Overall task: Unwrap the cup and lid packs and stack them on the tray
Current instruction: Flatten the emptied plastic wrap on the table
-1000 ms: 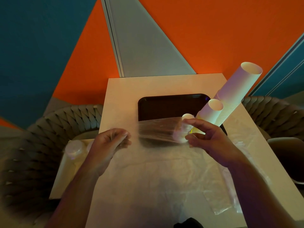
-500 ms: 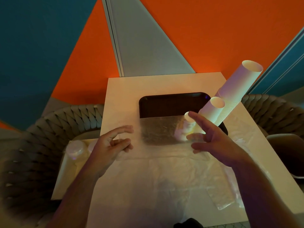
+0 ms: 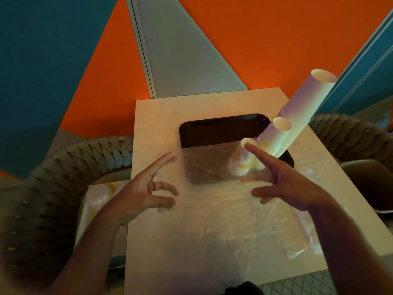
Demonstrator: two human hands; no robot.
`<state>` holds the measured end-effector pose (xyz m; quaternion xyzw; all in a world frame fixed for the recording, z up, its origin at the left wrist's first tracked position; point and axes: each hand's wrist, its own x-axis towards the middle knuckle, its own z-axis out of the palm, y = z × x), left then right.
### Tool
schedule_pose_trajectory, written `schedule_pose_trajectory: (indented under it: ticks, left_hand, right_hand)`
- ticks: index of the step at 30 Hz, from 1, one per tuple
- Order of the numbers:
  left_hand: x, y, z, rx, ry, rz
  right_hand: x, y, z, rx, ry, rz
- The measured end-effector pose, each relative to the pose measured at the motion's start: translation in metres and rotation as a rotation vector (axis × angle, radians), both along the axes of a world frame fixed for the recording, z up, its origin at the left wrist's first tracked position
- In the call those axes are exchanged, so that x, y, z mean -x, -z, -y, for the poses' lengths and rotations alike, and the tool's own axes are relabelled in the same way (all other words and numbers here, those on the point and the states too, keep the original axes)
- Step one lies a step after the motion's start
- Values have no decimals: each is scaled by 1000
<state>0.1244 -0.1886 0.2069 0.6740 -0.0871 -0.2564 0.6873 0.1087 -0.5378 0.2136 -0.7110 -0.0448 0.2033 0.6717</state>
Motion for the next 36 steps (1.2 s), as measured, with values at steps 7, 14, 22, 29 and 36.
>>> schedule_pose_trajectory:
  ticks: [7,14,22,29,36]
  left_hand:
    - [-6,-3,2,66,104,-22]
    - [-6,-5,24,45,202,8]
    - [1,-4,75,55,167,116]
    - [15,17,161,46,83,139]
    - [42,48,242,153,-56,-14]
  right_hand:
    - [12,-17,2,50,-56,11]
    - [13,-19,20,31,-106,-10]
    - [22,14,65,-581,396,-12]
    - [53,65,49,-884,489,-500]
    - [51,75,116,-787,776,-410]
